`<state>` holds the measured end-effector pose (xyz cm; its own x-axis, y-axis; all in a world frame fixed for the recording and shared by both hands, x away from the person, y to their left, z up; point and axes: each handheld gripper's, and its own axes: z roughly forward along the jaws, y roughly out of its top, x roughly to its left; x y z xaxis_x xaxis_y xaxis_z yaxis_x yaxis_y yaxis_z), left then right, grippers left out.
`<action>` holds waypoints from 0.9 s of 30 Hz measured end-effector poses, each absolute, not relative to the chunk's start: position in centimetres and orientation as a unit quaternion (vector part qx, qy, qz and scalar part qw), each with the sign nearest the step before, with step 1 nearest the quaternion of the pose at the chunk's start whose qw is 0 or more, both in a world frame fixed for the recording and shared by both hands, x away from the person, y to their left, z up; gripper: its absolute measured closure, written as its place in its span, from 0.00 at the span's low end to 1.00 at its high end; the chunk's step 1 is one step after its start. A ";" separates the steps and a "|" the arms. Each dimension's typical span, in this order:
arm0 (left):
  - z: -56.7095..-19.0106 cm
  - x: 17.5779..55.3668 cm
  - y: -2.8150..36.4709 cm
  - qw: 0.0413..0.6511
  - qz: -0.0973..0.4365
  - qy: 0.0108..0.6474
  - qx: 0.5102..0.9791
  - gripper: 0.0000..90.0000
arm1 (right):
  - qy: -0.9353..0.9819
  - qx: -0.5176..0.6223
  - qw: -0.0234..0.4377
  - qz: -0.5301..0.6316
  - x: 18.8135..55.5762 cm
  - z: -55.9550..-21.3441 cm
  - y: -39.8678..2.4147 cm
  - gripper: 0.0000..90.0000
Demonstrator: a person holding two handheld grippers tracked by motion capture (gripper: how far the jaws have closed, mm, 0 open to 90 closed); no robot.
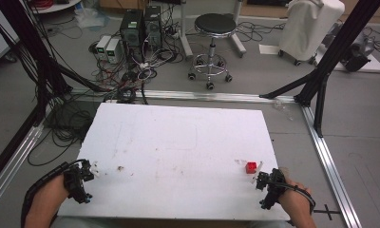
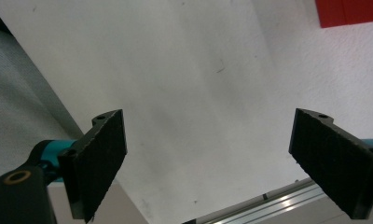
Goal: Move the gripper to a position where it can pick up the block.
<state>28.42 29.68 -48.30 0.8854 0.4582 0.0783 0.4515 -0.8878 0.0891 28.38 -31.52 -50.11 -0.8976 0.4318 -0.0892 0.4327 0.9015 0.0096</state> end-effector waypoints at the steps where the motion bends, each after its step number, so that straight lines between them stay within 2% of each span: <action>1: -48.3 28.4 29.7 0.035 0.047 0.234 0.970 0.23 | 0.973 0.226 0.043 -0.005 28.2 -50.1 -31.7 0.12; 27: -48.3 28.4 30.0 0.042 0.043 0.243 0.968 0.24 | 0.973 0.228 0.037 0.018 29.0 -49.5 -33.1 0.12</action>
<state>28.40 30.01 -48.25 0.8777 0.4749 0.0632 0.4677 -0.8779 0.1026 29.03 -33.10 -49.51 -0.8931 0.4453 -0.0644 0.4427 0.8952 0.0511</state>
